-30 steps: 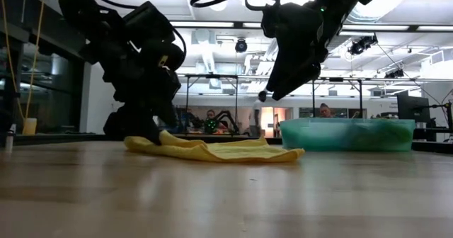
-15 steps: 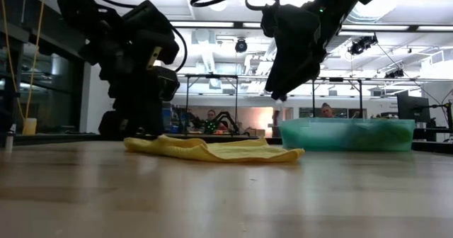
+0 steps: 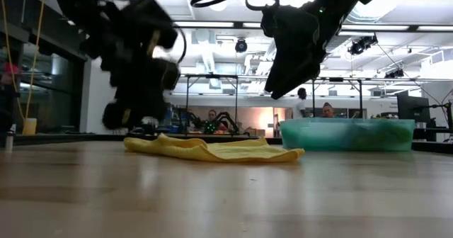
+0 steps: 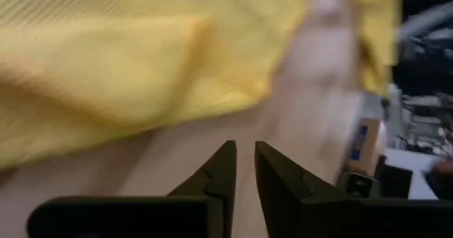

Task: Fold microfiber towels
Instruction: Fold the left yellow towel

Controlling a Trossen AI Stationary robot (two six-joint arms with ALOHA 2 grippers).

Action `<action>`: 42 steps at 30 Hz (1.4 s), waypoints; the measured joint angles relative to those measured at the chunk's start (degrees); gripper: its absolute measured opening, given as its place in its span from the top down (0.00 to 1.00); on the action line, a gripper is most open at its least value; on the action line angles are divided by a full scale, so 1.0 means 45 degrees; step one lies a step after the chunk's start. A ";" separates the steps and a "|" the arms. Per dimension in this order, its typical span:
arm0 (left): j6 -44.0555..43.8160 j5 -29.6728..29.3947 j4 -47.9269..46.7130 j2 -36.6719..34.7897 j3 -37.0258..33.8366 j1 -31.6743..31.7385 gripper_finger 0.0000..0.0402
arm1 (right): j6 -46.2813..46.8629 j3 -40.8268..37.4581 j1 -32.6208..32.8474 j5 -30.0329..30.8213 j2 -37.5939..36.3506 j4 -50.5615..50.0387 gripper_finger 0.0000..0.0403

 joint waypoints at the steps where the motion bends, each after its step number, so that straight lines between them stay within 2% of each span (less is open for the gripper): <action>1: 0.0175 -0.0011 -0.0030 -0.0245 0.0117 -0.0001 0.88 | 0.0003 0.0000 0.0000 0.0000 0.0000 0.0000 0.44; 6: 0.1760 -0.1830 -0.1341 -0.1111 0.0767 0.0062 0.88 | -0.0024 0.0000 -0.0010 0.0127 0.0000 -0.0014 0.44; 11: 0.4757 -0.2027 -0.2396 -0.0941 0.1114 -0.0250 0.85 | -0.0024 0.0000 -0.0010 0.0175 0.0000 -0.0053 0.44; 15: 0.8146 -0.2749 -0.3068 -0.0877 0.1335 -0.0954 0.75 | -0.0024 0.0000 -0.0010 0.0175 0.0000 -0.0053 0.44; 22: 1.4380 -0.7012 -0.3158 -0.0873 0.1335 -0.2518 0.51 | 0.0040 0.0000 -0.0010 0.0219 0.0000 -0.0059 0.44; 26: 1.7084 -0.8005 -0.2989 -0.0726 0.1343 -0.2845 0.44 | 0.0306 0.0000 -0.0010 0.0409 0.0000 -0.0063 0.44; 32: 1.8366 -0.7694 -0.2759 -0.0039 0.1340 -0.2822 0.44 | 0.0311 0.0000 -0.0015 0.0447 0.0000 -0.0063 0.44; 42: 1.9980 -0.9461 -0.1947 0.1090 0.1325 -0.2827 0.47 | 0.0321 0.0000 -0.0015 0.0447 0.0000 -0.0063 0.44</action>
